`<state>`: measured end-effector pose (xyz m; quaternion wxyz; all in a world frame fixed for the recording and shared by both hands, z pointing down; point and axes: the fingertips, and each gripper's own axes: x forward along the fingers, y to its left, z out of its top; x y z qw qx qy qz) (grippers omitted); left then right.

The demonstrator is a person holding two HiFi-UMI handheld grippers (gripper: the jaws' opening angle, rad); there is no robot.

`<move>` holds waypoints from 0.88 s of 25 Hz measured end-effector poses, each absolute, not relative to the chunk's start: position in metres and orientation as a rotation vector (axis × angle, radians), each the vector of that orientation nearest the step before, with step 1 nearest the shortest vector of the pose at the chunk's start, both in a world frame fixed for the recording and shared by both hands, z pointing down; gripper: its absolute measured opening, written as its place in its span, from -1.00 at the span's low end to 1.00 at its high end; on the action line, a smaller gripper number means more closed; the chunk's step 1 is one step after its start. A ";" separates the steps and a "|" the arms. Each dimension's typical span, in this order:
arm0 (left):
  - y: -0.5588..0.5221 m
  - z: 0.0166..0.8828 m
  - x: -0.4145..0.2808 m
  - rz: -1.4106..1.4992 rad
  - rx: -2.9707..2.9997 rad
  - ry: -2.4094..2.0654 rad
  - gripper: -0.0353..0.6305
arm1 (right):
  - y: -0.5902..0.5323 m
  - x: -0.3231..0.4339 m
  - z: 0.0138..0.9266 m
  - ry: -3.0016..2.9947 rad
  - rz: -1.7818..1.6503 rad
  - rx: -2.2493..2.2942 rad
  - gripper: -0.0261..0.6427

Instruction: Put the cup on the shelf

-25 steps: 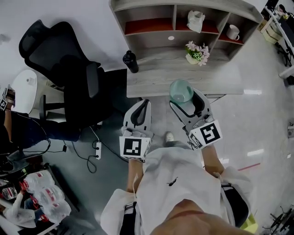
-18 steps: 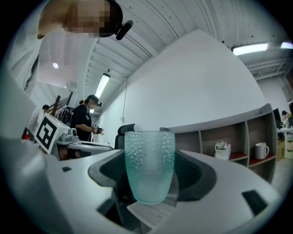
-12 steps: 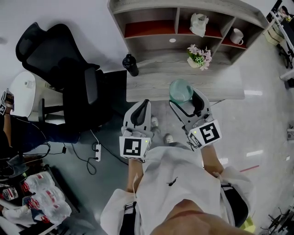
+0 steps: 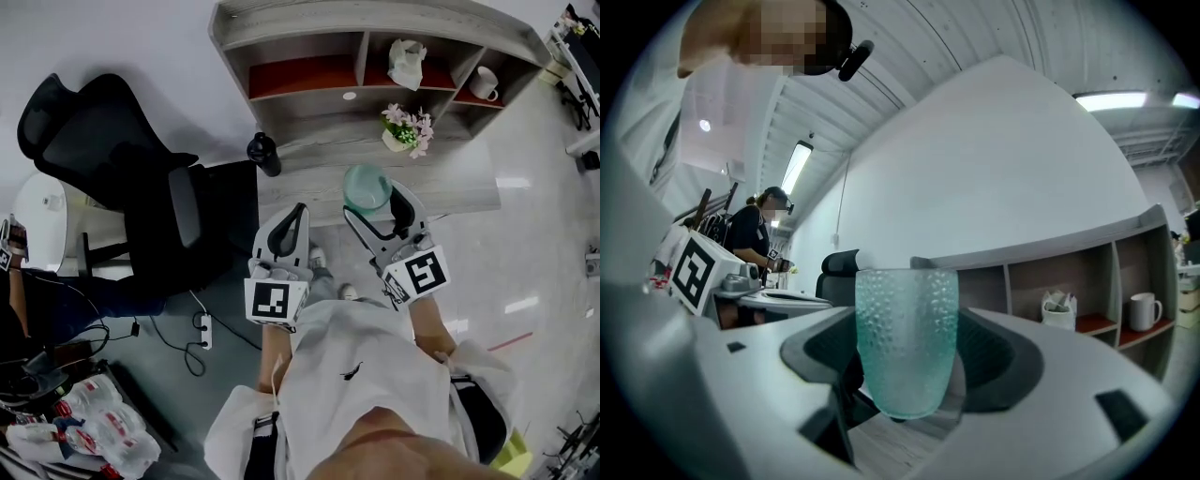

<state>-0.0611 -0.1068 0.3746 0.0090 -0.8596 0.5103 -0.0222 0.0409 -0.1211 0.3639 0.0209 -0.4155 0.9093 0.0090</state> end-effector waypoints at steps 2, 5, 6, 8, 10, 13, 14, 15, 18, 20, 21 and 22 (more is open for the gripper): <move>-0.119 0.376 -0.065 -0.064 -2.697 1.588 -0.81 | -0.132 0.037 0.365 2.814 0.026 -1.303 0.11; -0.137 0.379 -0.071 -0.082 -2.691 1.557 -0.81 | -0.146 0.033 0.366 2.806 0.022 -1.327 0.11; -0.142 0.379 -0.073 -0.081 -2.693 1.547 -0.81 | -0.151 0.032 0.366 2.805 0.020 -1.335 0.11; -0.152 0.377 -0.075 -0.076 -2.698 1.531 -0.81 | -0.159 0.030 0.367 2.802 0.016 -1.353 0.11; -0.161 0.379 -0.078 -0.086 -2.709 1.516 -0.81 | -0.168 0.027 0.367 2.796 0.014 -1.369 0.11; -0.174 0.383 -0.081 -0.093 -2.735 1.498 -0.81 | -0.178 0.024 0.367 2.786 0.008 -1.392 0.11; -0.178 0.384 -0.082 -0.092 -2.743 1.492 -0.81 | -0.182 0.023 0.368 2.783 0.006 -1.400 0.11; -0.182 0.384 -0.082 -0.092 -2.748 1.483 -0.81 | -0.186 0.022 0.369 2.780 0.003 -1.408 0.11; -0.191 0.383 -0.085 -0.098 -2.754 1.459 -0.81 | -0.194 0.019 0.370 2.770 0.001 -1.429 0.11; -0.197 0.381 -0.087 -0.093 -2.766 1.455 -0.81 | -0.199 0.016 0.371 2.764 0.002 -1.442 0.11; -0.200 0.381 -0.088 -0.090 -2.772 1.450 -0.81 | -0.202 0.015 0.371 2.762 0.003 -1.449 0.11; -0.204 0.382 -0.090 -0.093 -2.776 1.436 -0.81 | -0.206 0.013 0.371 2.758 0.003 -1.456 0.11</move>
